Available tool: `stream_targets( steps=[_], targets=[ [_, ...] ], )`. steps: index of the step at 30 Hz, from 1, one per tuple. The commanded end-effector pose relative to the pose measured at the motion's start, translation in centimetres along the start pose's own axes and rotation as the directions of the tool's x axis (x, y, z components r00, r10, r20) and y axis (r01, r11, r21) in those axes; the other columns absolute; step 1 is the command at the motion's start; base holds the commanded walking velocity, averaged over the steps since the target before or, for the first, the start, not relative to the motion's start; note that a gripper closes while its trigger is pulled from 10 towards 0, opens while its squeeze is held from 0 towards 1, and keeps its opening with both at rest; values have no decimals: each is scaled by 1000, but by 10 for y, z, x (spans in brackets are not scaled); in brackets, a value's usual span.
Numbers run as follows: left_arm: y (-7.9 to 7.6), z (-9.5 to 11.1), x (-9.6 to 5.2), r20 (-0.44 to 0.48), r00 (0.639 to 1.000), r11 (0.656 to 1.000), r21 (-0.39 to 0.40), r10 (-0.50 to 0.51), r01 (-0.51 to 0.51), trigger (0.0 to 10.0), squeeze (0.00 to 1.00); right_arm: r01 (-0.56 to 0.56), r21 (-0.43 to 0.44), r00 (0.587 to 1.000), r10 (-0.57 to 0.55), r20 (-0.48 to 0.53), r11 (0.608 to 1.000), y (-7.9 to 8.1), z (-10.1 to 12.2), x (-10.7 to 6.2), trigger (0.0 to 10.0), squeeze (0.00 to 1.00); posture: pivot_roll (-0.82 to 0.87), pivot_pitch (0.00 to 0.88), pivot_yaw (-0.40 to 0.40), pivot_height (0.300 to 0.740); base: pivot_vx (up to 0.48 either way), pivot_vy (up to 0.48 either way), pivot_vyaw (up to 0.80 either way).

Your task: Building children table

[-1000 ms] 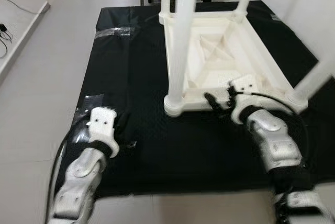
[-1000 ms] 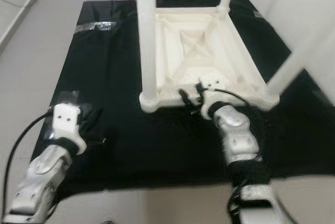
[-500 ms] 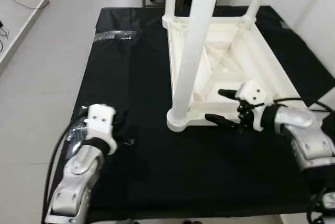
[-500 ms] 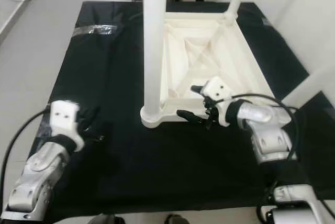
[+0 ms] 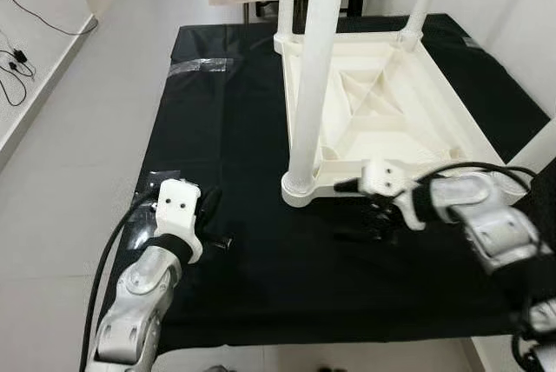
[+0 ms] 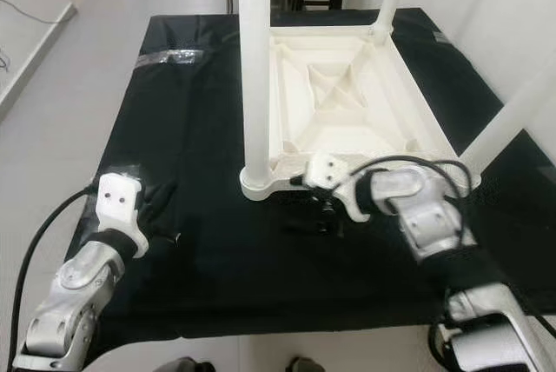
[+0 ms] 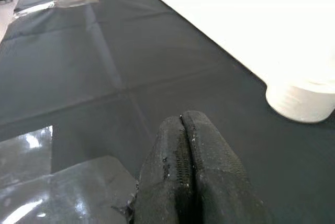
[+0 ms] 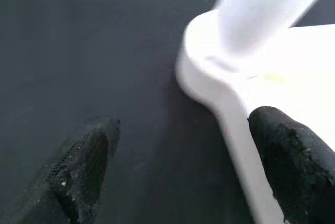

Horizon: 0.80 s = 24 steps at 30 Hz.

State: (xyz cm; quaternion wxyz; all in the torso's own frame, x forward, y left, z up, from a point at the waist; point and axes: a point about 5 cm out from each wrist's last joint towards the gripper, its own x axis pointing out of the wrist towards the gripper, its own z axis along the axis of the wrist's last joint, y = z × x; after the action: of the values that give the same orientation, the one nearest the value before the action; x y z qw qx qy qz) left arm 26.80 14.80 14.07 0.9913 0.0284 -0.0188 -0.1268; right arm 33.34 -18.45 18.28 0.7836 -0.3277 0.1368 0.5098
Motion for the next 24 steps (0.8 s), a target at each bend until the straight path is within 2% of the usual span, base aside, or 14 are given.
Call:
stream_targets(
  steps=[1,7,12,13,15,16,17,18,19,20,24],
  targets=[
    [0,-4,-2,-25,1000,1000,22,-11,11,10000,0,10,-12,1000,-10,-22,1000,-1,-2,4,10000,0,37,139,-2,740,0,0,0],
    [-1,-4,-3,-27,1000,1000,26,-12,13,10000,0,-40,-7,999,40,28,999,-7,8,0,10000,0,38,147,-6,740,0,0,0],
    [-1,-5,-3,-30,1000,1000,26,-11,11,10000,0,-57,-26,993,54,-109,998,-10,-1,-1,10000,0,38,150,-7,740,0,0,0],
    [-1,-5,-3,-30,1000,1000,26,-11,11,10000,0,-57,-26,993,54,-109,998,-10,-1,-1,10000,0,38,150,-7,740,0,0,0],
    [-1,-5,-3,-30,1000,1000,29,-10,11,10000,0,-105,-45,966,91,-243,993,-9,-14,1,10000,0,41,149,-9,740,0,0,0],
    [-1,-5,-3,-30,1000,1000,29,-10,11,10000,0,-105,-45,966,91,-243,993,-9,-14,1,10000,0,41,149,-9,740,0,0,0],
    [-1,-5,-3,-30,1000,999,31,-9,10,10000,0,-113,-63,948,89,-306,992,-10,-20,3,9686,0,42,150,-11,740,0,0,0],
    [-1,-5,-3,-30,1000,999,34,-6,7,10000,0,-105,-78,935,72,-349,991,-14,-23,5,5804,0,43,149,-12,740,0,0,0],
    [-1,-5,-3,-30,1000,999,34,-6,7,10000,0,-105,-78,935,72,-349,991,-14,-23,5,5804,0,43,149,-12,740,0,0,0],
    [-1,-5,-3,-29,1000,999,36,-4,5,10000,0,-93,-91,928,53,-368,991,-17,-23,7,0,0,43,149,-12,740,0,0,0],
    [-1,-4,-3,-29,1000,999,41,0,2,10000,0,-83,-112,942,41,-333,990,-20,-13,14,0,0,50,149,-17,740,0,0,0]
  ],
)
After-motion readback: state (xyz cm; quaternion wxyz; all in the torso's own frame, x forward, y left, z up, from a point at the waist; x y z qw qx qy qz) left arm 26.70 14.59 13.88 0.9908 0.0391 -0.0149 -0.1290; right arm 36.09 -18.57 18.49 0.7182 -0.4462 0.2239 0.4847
